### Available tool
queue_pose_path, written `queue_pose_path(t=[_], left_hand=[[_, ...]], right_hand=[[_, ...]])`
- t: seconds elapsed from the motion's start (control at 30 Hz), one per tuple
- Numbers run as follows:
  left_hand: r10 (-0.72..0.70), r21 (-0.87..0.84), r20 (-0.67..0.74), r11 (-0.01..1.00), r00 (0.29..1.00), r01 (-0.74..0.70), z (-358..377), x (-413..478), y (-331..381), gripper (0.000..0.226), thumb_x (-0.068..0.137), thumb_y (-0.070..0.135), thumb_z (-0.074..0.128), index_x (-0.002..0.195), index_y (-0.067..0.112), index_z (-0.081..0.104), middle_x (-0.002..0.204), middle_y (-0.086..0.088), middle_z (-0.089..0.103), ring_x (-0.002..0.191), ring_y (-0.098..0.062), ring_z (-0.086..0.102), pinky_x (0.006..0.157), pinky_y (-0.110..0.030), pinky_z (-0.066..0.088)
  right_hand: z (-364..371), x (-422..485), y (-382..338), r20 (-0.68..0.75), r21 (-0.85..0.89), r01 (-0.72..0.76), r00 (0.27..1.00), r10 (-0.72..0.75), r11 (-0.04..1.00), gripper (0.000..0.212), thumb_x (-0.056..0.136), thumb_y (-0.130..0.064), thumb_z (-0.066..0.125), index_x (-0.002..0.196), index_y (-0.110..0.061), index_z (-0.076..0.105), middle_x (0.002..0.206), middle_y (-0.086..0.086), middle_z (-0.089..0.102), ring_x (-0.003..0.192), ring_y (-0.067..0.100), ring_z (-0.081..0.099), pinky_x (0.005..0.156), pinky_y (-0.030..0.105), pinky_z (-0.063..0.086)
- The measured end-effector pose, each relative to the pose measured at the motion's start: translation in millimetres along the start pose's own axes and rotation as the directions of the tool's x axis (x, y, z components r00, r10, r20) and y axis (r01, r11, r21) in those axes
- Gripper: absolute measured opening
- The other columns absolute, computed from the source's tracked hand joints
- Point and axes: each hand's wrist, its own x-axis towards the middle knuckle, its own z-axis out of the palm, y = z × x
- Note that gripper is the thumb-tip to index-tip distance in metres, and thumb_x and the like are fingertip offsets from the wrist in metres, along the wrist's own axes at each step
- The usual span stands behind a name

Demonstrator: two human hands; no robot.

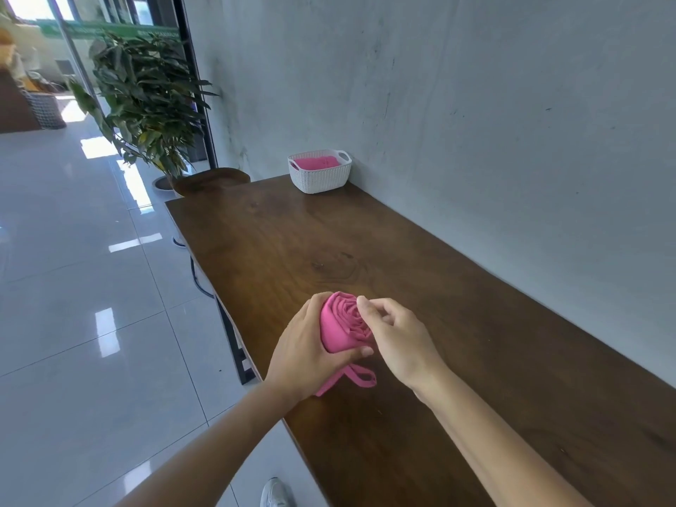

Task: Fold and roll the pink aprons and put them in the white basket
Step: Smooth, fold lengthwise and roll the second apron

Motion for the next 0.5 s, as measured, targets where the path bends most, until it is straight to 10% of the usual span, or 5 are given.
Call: queue_pose_path(t=[0.23, 0.5], left_hand=[[-0.132, -0.242, -0.170, 0.966, 0.977, 0.088, -14.4, -9.8, 6.8, 0.067, 0.064, 0.082, 0.071, 0.115, 0.044, 0.051, 0.106, 0.027, 0.064, 0.099, 0.000, 0.066, 0.075, -0.016, 0.057], [-0.193, -0.307, -0.253, 0.945, 0.948, 0.110, -29.9, -15.9, 9.1, 0.062, 0.067, 0.077, 0.071, 0.114, 0.042, 0.051, 0.105, 0.027, 0.064, 0.097, -0.001, 0.066, 0.070, -0.016, 0.056]], right_hand=[[2.0, -17.1, 17.0, 0.059, 0.212, -0.061, 0.997, 0.050, 0.975, 0.028, 0.098, -0.055, 0.051, 0.116, -0.037, 0.063, 0.108, -0.017, 0.070, 0.106, 0.003, 0.065, 0.090, 0.023, 0.054], [25.2, -34.0, 22.1, 0.286, 0.414, -0.308, 0.938, 0.198, 0.857, 0.035, 0.093, -0.046, 0.063, 0.109, -0.016, 0.073, 0.097, 0.001, 0.075, 0.099, 0.019, 0.070, 0.091, 0.034, 0.057]])
